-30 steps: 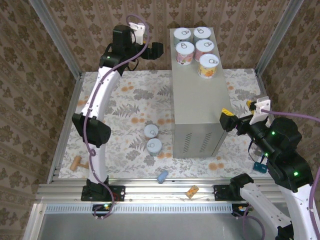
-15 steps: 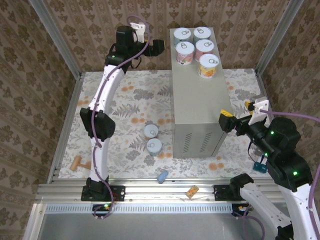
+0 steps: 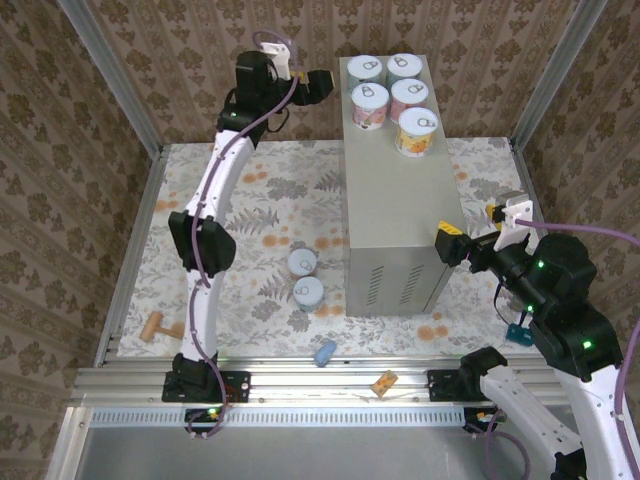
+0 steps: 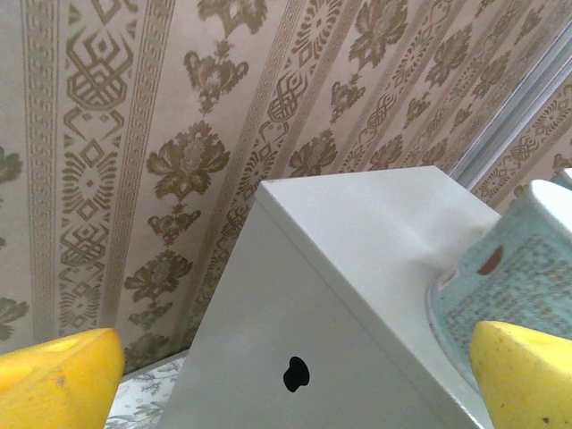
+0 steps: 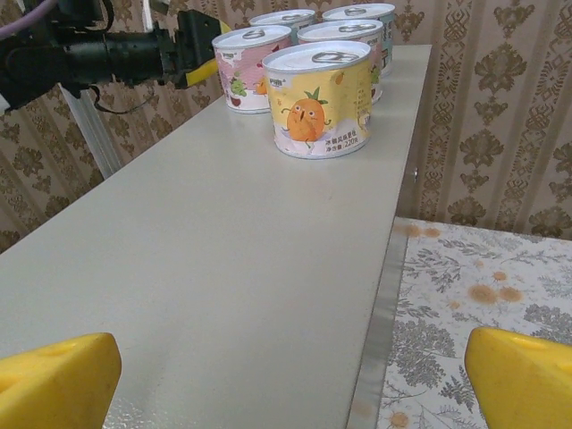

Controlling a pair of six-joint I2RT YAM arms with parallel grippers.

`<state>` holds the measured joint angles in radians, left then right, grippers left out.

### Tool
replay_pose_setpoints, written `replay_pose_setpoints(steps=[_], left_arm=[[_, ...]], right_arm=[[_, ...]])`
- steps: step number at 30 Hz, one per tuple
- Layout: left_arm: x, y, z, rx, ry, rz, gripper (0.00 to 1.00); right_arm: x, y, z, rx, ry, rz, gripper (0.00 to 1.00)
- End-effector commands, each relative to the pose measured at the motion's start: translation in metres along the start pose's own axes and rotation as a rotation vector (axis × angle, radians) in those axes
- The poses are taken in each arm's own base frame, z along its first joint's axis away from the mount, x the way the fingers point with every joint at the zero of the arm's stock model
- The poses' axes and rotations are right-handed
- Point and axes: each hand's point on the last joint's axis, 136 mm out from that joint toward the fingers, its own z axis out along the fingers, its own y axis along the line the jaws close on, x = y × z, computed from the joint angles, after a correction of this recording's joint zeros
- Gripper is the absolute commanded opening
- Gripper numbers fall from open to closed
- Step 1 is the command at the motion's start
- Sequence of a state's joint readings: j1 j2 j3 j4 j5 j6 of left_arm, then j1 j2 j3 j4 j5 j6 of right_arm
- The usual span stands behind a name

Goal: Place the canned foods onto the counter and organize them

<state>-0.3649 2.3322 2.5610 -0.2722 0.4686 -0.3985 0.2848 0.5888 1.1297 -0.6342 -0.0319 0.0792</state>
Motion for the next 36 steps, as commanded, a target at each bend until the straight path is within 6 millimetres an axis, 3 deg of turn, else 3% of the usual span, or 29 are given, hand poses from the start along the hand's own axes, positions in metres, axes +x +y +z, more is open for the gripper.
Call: replay_pose_setpoints(steps=[1,36], left_arm=[[-0.013,-0.004,0.002,0.044,-0.050,-0.021,1.00],[0.003,-0.018,0.032,0.142,-0.080,-0.072,1.00]], right_arm=[[0.002,0.002,-0.003,-0.012,0.004,0.000,1.00],[0.009,0.000,-0.007,-0.003,0.016,-0.006,1.00]])
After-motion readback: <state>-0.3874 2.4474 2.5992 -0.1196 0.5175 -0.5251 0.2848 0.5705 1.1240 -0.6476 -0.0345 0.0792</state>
